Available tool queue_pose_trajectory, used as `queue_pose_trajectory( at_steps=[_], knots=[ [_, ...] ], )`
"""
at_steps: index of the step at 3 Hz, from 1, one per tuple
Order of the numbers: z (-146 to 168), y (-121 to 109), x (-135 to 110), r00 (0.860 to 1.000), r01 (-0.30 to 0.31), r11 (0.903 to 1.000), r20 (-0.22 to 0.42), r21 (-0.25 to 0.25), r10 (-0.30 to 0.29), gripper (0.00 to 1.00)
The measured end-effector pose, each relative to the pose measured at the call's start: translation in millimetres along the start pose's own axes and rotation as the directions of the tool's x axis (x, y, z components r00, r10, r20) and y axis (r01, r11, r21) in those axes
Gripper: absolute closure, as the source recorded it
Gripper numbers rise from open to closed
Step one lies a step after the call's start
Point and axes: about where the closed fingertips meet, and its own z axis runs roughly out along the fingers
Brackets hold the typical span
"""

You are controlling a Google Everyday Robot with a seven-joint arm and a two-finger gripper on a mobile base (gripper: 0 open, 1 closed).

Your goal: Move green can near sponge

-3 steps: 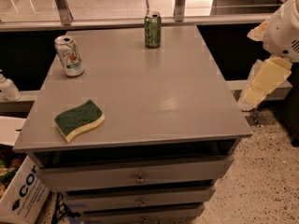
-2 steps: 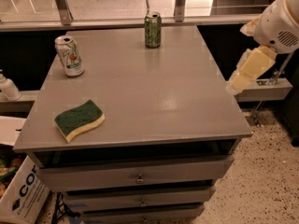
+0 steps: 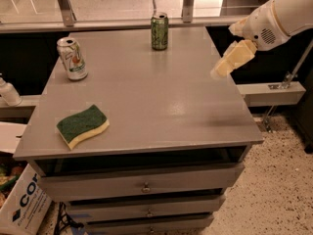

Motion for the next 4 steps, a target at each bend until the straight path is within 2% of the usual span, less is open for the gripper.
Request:
queue_pose_trajectory(
  at_steps=[1,2,3,4],
  knots=[
    [0.0,0.0,0.0,1.0,0.0,1.0,0.0,0.0,0.0,0.0],
    [10.2,-3.1,-7.0,0.999,0.038,0.999,0.017,0.022,-0.039,0.0],
    [36.3,-26.6,-15.5,0.997,0.032,0.9975,0.073,0.063,-0.036,0.0],
    [63.3,-58.8,-17.5,0.99,-0.033,0.9954,0.138,0.09,0.021,0.0]
  ],
)
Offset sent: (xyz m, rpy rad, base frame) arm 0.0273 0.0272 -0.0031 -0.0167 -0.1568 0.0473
